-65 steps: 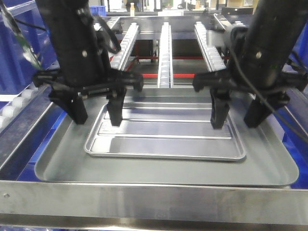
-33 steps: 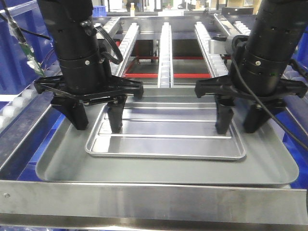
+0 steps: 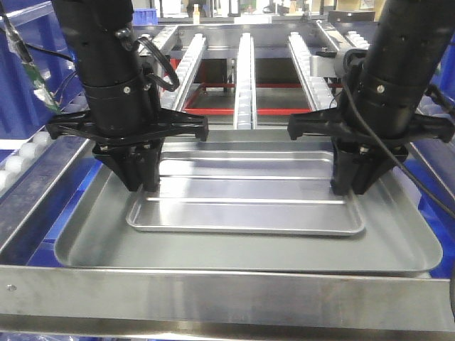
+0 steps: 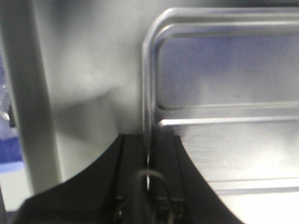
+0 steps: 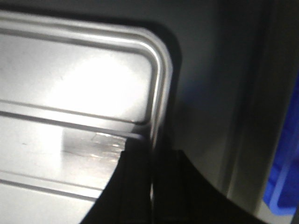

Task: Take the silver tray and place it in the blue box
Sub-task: 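Close both grippers on the tray rims and lift the tray, then hold the lifted silver tray level with both grippers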

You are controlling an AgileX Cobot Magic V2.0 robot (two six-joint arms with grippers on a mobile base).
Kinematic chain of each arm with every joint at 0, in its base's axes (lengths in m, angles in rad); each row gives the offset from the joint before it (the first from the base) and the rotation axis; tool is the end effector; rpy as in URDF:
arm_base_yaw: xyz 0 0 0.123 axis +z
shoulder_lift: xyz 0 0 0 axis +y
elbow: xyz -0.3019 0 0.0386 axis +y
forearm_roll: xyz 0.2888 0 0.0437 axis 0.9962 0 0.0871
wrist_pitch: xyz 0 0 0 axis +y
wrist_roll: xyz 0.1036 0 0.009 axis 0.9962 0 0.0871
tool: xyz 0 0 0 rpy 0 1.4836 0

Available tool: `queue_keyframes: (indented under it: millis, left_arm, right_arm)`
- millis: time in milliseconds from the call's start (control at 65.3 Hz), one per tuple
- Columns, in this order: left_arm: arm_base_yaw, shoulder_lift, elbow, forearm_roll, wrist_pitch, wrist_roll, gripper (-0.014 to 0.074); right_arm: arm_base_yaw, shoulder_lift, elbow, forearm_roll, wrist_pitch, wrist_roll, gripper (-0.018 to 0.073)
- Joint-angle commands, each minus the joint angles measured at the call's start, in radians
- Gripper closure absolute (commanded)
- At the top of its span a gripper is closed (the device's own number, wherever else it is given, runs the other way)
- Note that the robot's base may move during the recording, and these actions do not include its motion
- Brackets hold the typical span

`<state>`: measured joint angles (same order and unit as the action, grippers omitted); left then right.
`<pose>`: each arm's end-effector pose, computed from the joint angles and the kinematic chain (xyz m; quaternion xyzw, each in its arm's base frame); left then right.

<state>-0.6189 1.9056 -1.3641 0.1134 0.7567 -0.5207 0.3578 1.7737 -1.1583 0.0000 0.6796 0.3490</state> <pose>0.3651 -0.2501 0.1871 0.0817 0.9794 -0.0579 0.1750 0.3714 0.1389 0.1827 -0.0043 0.9836 0.0625 0.1693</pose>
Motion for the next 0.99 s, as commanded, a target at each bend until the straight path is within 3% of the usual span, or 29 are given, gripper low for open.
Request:
queue_keyframes:
  millis: [0,230,490,735,979]
  left_arm:
    - [0.001,-0.086,-0.04,0.021,0.029,0.001,0.0697]
    - [0.001,-0.211,-0.097,0.059,0.131,0.001,0.0697]
    - [-0.014,-0.368,-0.089,0.075,0.226,0.005,0.0697]
    - [-0.091,-0.519,0.062,0.073,0.249,-0.027,0.0697]
    - [-0.178,-0.557,0.047,0.098,0.317,-0.08,0.0697]
  right_arm:
    - [-0.003,-0.09,-0.059,-0.042,0.06,-0.016,0.0503]
    - [-0.001,-0.237,-0.122,-0.053,0.157,-0.016,0.0503]
    - [0.053,-0.37,-0.123,-0.095,0.221,-0.015,0.0503]
    - [0.124,-0.447,-0.055,-0.097,0.267,0.019,0.0503]
    - [0.196,-0.563,0.025,-0.132,0.298,0.076,0.0503]
